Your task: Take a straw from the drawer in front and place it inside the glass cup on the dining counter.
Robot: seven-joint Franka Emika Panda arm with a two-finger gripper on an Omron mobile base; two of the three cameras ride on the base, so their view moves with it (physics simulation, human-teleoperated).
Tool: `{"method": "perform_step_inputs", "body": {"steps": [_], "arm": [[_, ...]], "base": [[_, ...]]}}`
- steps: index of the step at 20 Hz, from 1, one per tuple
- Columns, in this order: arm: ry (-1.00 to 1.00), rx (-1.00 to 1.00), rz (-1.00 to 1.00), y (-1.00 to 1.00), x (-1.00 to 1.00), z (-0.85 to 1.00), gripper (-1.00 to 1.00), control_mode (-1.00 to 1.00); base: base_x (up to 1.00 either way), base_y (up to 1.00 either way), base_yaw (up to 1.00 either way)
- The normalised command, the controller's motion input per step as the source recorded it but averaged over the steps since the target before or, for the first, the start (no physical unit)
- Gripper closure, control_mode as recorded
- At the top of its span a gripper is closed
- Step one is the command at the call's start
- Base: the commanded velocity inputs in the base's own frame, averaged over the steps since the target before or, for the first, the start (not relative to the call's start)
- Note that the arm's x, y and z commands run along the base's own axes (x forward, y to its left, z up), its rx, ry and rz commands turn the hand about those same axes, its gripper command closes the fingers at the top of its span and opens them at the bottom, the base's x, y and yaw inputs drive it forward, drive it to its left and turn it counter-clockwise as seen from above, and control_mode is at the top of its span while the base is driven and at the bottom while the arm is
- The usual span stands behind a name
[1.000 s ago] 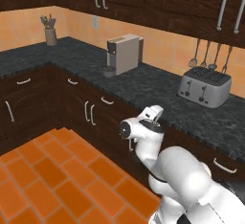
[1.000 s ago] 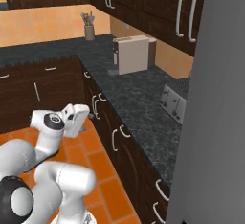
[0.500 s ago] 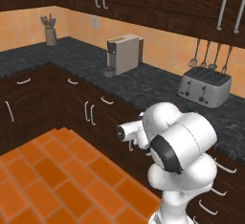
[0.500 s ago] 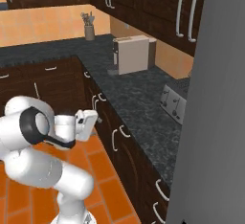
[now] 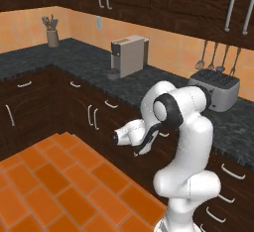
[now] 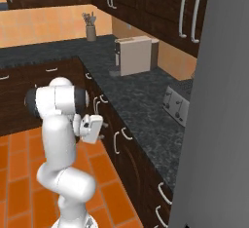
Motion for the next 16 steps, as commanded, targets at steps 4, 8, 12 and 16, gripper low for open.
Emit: {"method": "perform_step_inputs", "body": {"steps": [4,8,12,16], "arm": [[0.0,0.0,-0.15,-0.18,0.43,-0.3,-1.0,-1.0],[0.0,0.0,-0.02,-0.42,0.36,-0.28,-1.0,-1.0],[0.0,0.0,0.0,-0.62,0.14,-0.17,-1.0,-1.0],[0.0,0.0,0.01,-0.57,0.13,-0.15,-1.0,-1.0]], "base": [[0.0,0.0,0.0],[0.0,0.0,0.0],[0.0,0.0,0.0],[0.0,0.0,0.0]]}}
